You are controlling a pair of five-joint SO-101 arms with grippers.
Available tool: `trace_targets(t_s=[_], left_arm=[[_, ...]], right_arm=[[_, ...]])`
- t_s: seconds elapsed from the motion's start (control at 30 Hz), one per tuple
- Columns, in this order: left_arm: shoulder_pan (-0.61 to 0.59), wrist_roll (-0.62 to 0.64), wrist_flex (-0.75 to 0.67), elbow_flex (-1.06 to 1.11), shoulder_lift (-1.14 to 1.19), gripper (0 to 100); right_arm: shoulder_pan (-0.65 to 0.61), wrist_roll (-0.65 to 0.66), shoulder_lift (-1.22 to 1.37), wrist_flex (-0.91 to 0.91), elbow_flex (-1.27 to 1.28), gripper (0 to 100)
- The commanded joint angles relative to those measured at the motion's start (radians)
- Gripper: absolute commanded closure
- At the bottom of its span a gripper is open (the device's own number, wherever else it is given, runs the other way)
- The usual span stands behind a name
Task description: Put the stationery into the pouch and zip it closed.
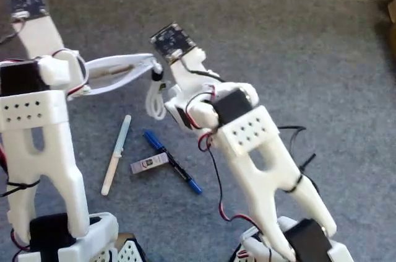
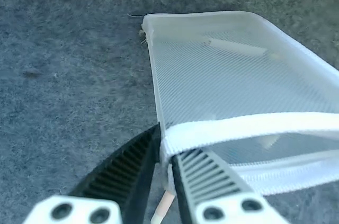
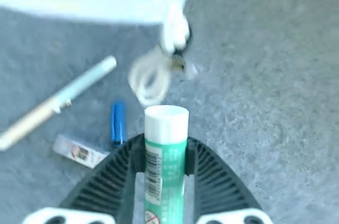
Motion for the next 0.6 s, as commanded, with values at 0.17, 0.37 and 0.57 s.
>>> trace_targets(t_s=[0.17,0.37,0.57], left_arm=[[0.087,0.012,0.028,-0.111,-0.013,99],[0.087,0.009,0.028,-0.110,-0.008,99],[0.082,0.009,0.028,-0.110,-0.008,99]], right_arm=[[0.007,-0.210,-0.173,-0.012,-0.056,98.8],[0.007,-0.272,-0.220,-0.205,-0.001,99.4],[-0.076,-0.272,-0.334,-0.430,0.151,99.4]])
